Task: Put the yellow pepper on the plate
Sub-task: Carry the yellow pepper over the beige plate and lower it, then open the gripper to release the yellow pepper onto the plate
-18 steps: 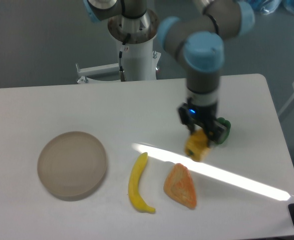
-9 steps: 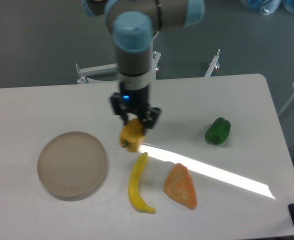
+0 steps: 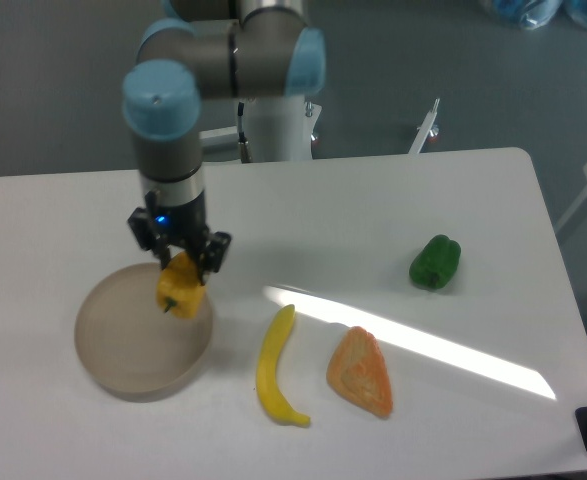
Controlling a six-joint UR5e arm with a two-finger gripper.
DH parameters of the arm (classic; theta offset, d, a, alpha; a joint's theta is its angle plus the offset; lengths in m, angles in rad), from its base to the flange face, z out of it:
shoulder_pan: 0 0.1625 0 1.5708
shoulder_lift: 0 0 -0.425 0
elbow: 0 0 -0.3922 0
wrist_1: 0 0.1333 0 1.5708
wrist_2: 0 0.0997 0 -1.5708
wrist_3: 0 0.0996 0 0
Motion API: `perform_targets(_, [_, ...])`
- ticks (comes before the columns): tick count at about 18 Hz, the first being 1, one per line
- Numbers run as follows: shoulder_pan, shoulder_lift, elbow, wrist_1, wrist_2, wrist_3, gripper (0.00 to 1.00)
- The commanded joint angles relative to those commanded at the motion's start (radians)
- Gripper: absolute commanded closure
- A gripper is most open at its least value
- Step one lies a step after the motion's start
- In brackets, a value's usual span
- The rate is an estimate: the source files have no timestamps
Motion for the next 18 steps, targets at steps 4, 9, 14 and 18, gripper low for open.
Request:
perform_targets(4, [-0.005, -0.034, 0.0, 0.012, 0.002, 0.005, 0.51])
perform_targets(9, [-0.014, -0.061, -0.011, 0.067, 0.002, 0.006, 0.51])
perform_targets(14, [-0.017, -0.083, -0.012, 0.071, 0.002, 0.014, 0.51])
perform_targets(18, [-0.017, -0.089, -0.02, 0.071, 0.002, 0.012, 0.51])
